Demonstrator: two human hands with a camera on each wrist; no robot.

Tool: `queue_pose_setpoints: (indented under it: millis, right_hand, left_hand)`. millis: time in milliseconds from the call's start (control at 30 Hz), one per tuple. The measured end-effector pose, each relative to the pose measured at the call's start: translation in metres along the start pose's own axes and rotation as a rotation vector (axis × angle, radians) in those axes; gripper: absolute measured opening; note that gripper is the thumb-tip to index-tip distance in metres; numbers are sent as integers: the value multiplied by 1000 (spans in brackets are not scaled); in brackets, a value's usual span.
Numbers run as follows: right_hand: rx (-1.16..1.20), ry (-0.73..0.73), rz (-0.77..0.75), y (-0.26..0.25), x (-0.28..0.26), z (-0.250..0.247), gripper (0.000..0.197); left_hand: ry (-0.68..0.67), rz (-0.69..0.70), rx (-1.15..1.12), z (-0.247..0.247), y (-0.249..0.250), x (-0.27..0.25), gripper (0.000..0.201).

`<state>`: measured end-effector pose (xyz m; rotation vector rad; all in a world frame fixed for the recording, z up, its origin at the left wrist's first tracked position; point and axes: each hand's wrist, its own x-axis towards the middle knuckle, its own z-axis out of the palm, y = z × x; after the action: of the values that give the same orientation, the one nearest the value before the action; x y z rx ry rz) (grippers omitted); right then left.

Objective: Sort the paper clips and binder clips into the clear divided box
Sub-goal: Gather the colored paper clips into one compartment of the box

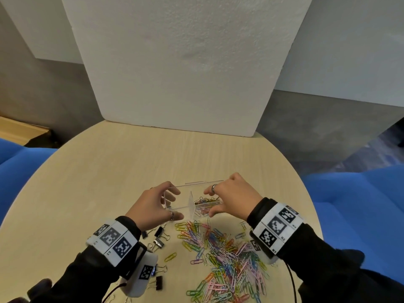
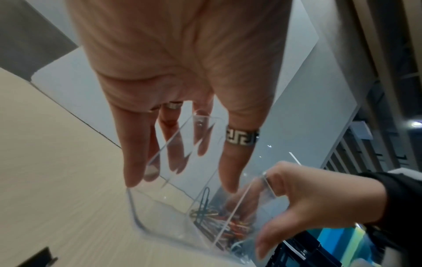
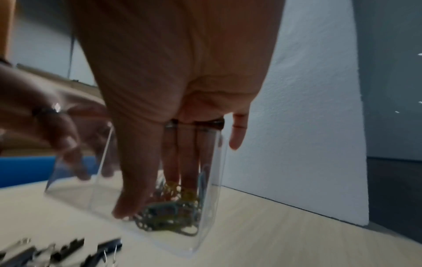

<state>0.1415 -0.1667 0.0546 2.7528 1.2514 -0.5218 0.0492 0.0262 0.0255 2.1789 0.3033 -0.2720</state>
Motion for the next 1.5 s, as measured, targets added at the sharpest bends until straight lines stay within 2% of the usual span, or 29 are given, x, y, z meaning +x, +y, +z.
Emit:
queue_pose_setpoints:
  millis: [100,167,333,500,600,667,767,867,1000,1133,1200,1333,1500]
  right_hand:
    - [-289,-56,11,-6,5,15,33]
    - [-307,-67,40,-8,8,20,17]
    - [170,-78,67,1,9,17,43]
    - [517,43,-1,9,-3,10,44]
    - [439,81,-13,14,-6,3,33]
    - [315,27,-32,12,-8,1,26]
    - [67,-58,-30,6,-7,3,25]
    - [-60,-20,-25,4,-6,3,27]
    - [37,139,-43,2,-6,1,37]
    - [159,58,-14,-5,-3,6,48]
    - [126,24,-3,-6,-2,8,42]
    - [-53,63,-30,1,-4,6,24]
    - [178,109,-20,13,-13,-7,26]
  left_hand:
    - [34,25,-3,6,6,0,46]
    - [45,44,6,9,9,0,46]
    - [47,44,-10,10,7,0,46]
    - [47,27,-18,9,5,0,47]
    - [42,16,-23,8,3,1,47]
    - [35,14,-39,7,2,1,46]
    - [22,19,-34,8,4,1,46]
    - [26,15,-50,6,5,2,47]
    - [17,13,-55,1,4,4,47]
    - [12,16,-57,1,5,5,47]
    - [13,20,-58,1,6,4,47]
    - [13,23,-48,0,6,4,47]
    - [17,23,-29,0,4,4,48]
